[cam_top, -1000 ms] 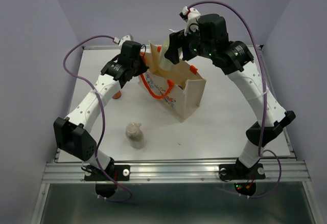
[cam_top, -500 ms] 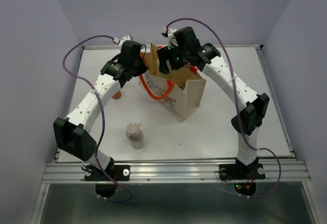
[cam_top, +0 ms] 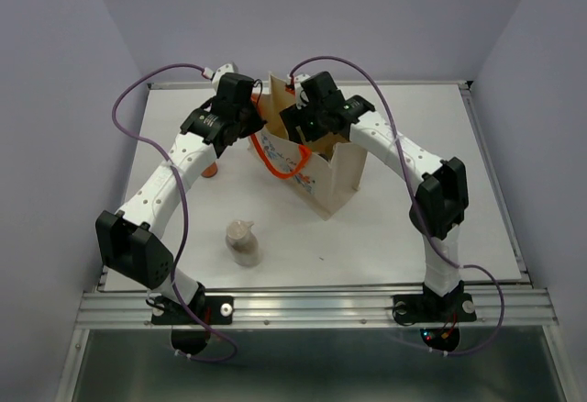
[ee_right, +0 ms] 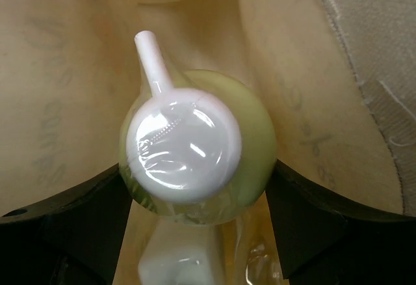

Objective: Place the personal care products into the canvas bag

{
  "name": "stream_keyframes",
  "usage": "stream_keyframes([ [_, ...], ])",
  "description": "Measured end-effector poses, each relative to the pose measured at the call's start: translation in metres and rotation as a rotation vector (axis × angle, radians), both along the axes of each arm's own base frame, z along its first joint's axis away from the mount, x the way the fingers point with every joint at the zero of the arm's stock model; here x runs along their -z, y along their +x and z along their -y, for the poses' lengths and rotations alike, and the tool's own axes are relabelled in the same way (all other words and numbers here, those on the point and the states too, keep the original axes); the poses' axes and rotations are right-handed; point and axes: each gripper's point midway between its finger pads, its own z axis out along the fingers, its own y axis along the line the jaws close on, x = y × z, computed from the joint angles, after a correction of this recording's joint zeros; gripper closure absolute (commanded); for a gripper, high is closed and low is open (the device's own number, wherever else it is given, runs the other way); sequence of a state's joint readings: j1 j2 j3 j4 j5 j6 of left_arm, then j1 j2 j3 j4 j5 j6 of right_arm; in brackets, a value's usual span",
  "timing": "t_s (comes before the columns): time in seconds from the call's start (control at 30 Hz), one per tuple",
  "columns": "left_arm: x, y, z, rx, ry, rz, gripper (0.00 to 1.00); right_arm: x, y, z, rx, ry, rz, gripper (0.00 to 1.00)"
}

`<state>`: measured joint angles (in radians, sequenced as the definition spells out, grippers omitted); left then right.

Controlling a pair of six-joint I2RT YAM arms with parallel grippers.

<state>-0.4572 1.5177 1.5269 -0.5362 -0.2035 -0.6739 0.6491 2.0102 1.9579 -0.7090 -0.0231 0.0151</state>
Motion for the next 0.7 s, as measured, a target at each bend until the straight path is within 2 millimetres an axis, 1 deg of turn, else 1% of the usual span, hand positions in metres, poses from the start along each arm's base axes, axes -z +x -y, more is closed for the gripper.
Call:
stream_keyframes([
  [0.27,0.001,0.0,-0.002,-0.018,-0.005,-0.005,1.0,0.0,0.024,0.008,0.093,-0.02,0.094,0.99],
  [0.37,0.001,0.0,-0.002,-0.026,-0.007,-0.005,1.0,0.011,0.027,0.012,0.114,-0.04,0.103,0.99],
  [0.47,0.001,0.0,-0.003,-0.031,-0.007,-0.006,1.0,0.039,0.02,0.02,0.121,-0.082,0.063,0.99],
  [0.57,0.002,0.0,-0.004,-0.04,-0.004,-0.009,1.0,0.06,0.013,0.031,0.127,-0.123,0.019,0.99],
  [0.63,0.002,0.0,-0.005,-0.046,-0.003,-0.01,1.0,0.066,0.013,0.036,0.137,-0.129,0.01,0.98],
  [0.7,0.002,-0.001,-0.006,-0.05,-0.002,-0.011,1.0,0.067,0.016,0.039,0.149,-0.124,0.01,0.97],
])
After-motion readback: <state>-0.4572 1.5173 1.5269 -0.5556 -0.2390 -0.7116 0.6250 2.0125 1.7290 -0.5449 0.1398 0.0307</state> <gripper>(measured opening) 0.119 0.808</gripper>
